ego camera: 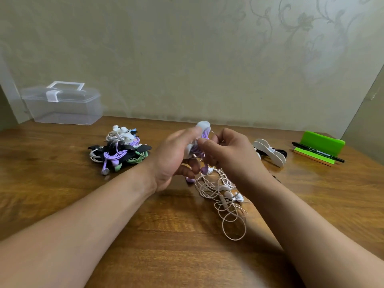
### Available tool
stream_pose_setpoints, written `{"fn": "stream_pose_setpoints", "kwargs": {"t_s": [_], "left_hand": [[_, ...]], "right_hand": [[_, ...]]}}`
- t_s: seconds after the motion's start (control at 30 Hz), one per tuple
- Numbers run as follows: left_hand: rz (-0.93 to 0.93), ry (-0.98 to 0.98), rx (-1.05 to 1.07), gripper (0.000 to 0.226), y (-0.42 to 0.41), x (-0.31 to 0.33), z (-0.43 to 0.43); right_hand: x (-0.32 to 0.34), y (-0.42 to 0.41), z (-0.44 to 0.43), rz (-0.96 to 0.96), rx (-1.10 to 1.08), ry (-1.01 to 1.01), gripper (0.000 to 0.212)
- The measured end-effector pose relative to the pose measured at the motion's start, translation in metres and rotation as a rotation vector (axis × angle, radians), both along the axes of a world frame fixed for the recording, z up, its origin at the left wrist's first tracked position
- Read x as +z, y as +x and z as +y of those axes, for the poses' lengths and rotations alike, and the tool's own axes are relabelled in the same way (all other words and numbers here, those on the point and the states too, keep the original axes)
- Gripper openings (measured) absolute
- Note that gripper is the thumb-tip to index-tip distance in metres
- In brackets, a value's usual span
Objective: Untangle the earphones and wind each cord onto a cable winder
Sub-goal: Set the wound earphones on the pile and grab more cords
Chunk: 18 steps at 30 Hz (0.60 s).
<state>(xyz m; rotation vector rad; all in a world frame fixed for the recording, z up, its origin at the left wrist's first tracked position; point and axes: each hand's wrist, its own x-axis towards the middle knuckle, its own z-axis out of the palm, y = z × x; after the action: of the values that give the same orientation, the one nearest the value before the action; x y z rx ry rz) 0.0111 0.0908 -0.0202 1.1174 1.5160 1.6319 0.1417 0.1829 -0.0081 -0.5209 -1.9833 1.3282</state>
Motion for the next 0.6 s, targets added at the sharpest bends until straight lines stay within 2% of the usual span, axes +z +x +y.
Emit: {"fn": "stream_pose_setpoints", "kwargs": {"t_s": [0.2,0.3,0.37,0.47,0.53,0.6], "left_hand": [[0.357,-0.113,0.168,0.029,-0.018,0.011,-0.01],[0.532,-0.179,0.352,0.027,-0.041,0.022,-0.026],[0.698,-0.302,0.503,0.03,-0.061,0.02,-0.034],[1.078,-0.638,0.709,0.033,-0.088,0.009,-0.037],[1.143,-0.753,0.729,0.039,-0.096,0.005,-0.037],[1.127,-0.753,0.749,0.048,-0.098,0.002,-0.035]], "right_hand": [[-0.006,-0.001,-0.002,-0.121,-0.056,0.223,0.027],[-0.007,-0.003,-0.007,-0.15,-0.034,0.294,0.022],[-0.008,-0.004,-0.009,-0.154,-0.023,0.311,0.02],[-0.009,-0.005,-0.006,-0.154,-0.023,0.318,0.02],[-0.009,-0.005,-0.003,-0.141,-0.038,0.312,0.02],[-0.008,-0.004,0.0,-0.12,-0.064,0.295,0.021]]}}
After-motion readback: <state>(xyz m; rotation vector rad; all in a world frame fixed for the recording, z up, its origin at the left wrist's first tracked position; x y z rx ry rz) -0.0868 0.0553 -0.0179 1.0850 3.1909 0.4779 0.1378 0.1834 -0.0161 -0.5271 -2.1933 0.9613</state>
